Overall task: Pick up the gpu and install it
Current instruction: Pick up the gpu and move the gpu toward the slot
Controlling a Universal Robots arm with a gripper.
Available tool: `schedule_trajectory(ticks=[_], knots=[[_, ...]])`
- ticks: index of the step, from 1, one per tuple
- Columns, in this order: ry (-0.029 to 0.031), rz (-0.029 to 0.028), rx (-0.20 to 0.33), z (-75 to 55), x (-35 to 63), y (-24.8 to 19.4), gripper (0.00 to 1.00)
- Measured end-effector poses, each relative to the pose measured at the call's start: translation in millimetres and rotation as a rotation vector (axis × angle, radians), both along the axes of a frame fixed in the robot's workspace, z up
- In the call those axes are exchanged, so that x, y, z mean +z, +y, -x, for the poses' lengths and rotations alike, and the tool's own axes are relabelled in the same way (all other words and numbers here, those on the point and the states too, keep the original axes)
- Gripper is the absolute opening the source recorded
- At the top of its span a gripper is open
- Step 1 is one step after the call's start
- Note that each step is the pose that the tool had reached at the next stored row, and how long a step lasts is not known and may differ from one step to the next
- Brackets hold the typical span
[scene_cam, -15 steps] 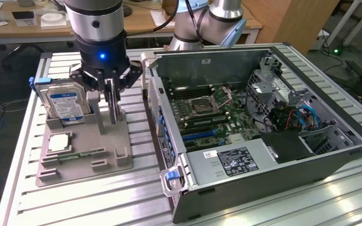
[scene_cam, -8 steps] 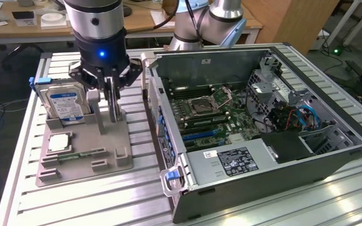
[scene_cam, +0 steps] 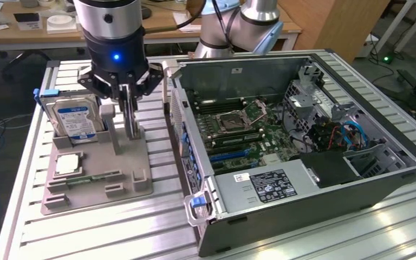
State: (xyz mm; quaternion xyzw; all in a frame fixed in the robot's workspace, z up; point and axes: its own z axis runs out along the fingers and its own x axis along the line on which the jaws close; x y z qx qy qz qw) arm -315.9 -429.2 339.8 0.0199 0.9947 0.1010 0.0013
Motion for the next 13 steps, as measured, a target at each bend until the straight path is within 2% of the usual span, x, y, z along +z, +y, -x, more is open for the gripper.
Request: schedule_trajectory(ticks=[6, 13], knots=[[0.0000, -0.0084, 0.000, 0.0, 4.8, -0.2, 0.28], [0.0000, -0.0114, 0.000, 0.0, 9.7, -0.2, 0.28]])
